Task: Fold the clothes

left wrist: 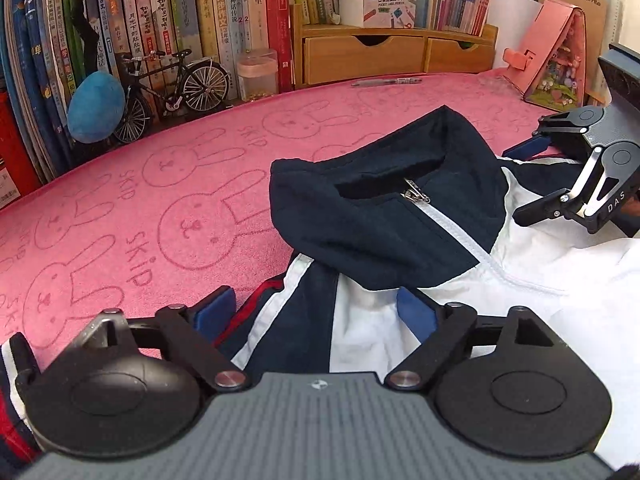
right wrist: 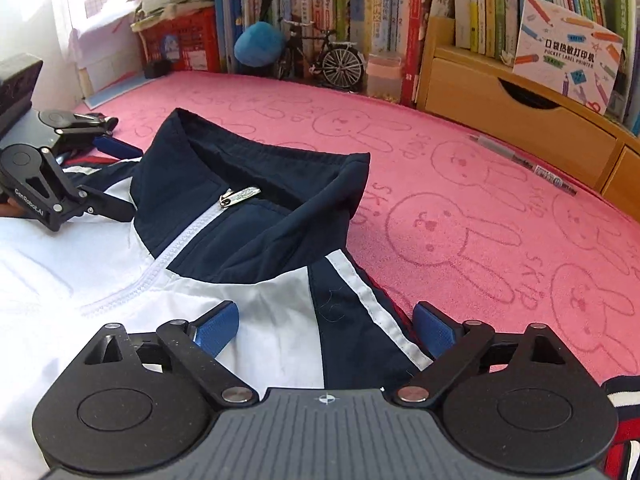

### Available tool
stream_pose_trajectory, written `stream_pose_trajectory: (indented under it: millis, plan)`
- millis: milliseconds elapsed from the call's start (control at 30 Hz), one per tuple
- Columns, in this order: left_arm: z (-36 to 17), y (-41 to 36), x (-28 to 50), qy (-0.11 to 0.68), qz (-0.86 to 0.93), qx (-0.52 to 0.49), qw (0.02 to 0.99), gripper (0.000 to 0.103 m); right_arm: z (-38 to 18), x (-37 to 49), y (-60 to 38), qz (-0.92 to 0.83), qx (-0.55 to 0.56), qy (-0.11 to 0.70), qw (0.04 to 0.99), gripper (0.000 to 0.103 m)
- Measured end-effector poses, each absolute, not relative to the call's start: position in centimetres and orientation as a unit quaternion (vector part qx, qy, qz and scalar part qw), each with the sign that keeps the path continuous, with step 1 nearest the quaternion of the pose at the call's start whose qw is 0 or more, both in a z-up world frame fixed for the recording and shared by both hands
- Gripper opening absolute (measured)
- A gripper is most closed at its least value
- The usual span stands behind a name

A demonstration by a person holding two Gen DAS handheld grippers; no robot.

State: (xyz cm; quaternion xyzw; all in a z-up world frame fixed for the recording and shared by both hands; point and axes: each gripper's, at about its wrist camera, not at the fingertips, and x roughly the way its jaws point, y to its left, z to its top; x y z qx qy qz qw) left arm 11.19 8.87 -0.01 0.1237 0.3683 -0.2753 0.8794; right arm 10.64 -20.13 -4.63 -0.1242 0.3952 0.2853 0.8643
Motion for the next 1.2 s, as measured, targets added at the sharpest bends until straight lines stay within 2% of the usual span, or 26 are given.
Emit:
stream_pose_trajectory:
  millis: [133,167,233,267,300,333,367,400,467,600,700,800,933,1100,1200]
  plan:
    - [0.5,9.4,11.6,0.373,-0.297,0.121,0.871,0.073,-4.3,10.9,-20.2,0.302,-0.137,0.399,0.855,0.091]
    - [0.7,9.5,11.9,0.376,-0.295,0.113,0.871,0.069,-4.3,11.0,-20.1,0.302,-0.137,0.402,0.853,0.091]
    - [0.8,9.2,11.5,0.373,-0.279,0.110,0.878,0.058,-4.1,10.7,-19.7,0.301,-0.140,0.399,0.855,0.083]
    - [0.8,9.0,11.1,0.369,-0.270,0.110,0.882,0.047,-3.9,10.3,-19.4,0.297,-0.141,0.393,0.859,0.069]
    - [0.8,8.7,10.6,0.364,-0.261,0.112,0.887,0.034,-3.7,9.8,-19.0,0.291,-0.144,0.388,0.863,0.049]
    - [0.8,8.2,9.7,0.357,-0.248,0.120,0.893,0.027,-3.5,9.0,-18.5,0.281,-0.154,0.382,0.867,0.041]
    - [0.7,7.6,8.8,0.349,-0.233,0.129,0.899,0.016,-3.4,8.3,-17.8,0.275,-0.170,0.376,0.868,0.024]
    - [0.6,6.9,7.6,0.338,-0.215,0.146,0.905,0.008,-3.3,7.4,-17.0,0.263,-0.193,0.369,0.870,0.014]
    - [0.6,5.5,5.9,0.305,-0.193,0.192,0.912,0.006,-3.1,5.8,-15.3,0.228,-0.245,0.348,0.876,0.010]
    - [3.5,4.3,6.6,0.225,-0.155,0.239,0.932,0.006,-0.9,4.2,-13.4,0.172,-0.303,0.264,0.900,0.009]
    - [6.7,3.6,8.9,0.165,-0.129,0.245,0.946,0.006,2.3,6.3,-13.5,0.129,-0.304,0.201,0.922,0.009]
    - [8.0,1.7,12.5,0.147,-0.117,0.257,0.948,0.007,4.7,9.6,-13.4,0.094,-0.294,0.171,0.936,0.009]
    - [5.6,-0.8,17.4,0.161,-0.090,0.284,0.941,0.007,3.6,15.6,-12.8,0.053,-0.304,0.171,0.936,0.009]
    - [1.5,-1.2,23.4,0.209,-0.069,0.263,0.940,0.007,-1.3,22.0,-13.1,0.015,-0.301,0.211,0.930,0.009]
    - [-0.8,-1.0,25.9,0.253,-0.062,0.253,0.932,0.006,-3.7,24.8,-14.7,-0.008,-0.265,0.246,0.933,0.004]
